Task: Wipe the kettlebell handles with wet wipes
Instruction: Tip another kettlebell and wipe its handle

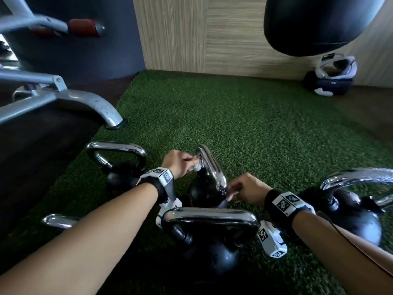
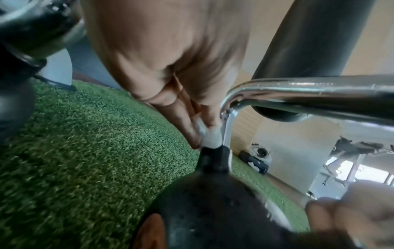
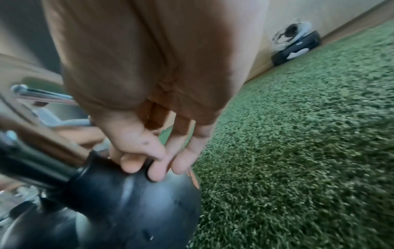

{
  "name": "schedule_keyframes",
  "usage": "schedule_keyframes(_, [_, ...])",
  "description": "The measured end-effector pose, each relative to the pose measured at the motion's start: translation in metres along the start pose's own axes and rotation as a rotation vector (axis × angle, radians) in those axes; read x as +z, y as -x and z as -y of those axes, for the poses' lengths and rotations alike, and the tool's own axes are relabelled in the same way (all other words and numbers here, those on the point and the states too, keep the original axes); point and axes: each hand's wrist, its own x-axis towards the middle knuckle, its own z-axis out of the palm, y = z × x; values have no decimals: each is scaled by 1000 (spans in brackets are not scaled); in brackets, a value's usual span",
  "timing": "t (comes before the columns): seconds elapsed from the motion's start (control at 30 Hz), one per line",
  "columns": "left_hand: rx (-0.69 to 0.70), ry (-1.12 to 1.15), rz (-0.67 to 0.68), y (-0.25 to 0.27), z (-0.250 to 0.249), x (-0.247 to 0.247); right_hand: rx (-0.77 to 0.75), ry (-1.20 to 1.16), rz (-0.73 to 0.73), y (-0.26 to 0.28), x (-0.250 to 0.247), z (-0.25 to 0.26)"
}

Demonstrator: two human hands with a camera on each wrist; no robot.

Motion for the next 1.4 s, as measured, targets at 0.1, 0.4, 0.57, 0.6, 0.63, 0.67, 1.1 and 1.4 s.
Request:
schedule_keyframes(0.1, [-44,40,56,-14,-11,2,-13,29,57,-1,2,6])
schedule_keyframes(0.4, [-35,231,135,-1,-9,6,36,-231,-58,-14,24,3])
schedule_keyframes(0.57, [-38,278,-21,-5,-16,5,43,-271,-74,-18,30,5])
schedule_keyframes(0.6, [-30,286,-51,-4,-19,6,41,-267,-81,-17,30,5])
schedule_keyframes(0.63, [-41,293,-67,-4,-21,7,38,-263,-92,-16,31,5])
schedule_keyframes(0.67, [-72,309,-58,-5,-22,7,30,-266,-103,-14,31,6])
schedule_keyframes(1.1, [7,623,188,10,-21,-20,57,-361,-194,-12,38,-7])
schedule_keyframes(1.4, [85,540,272,20,-29,-33,68,-392,-158,-15,34,-8])
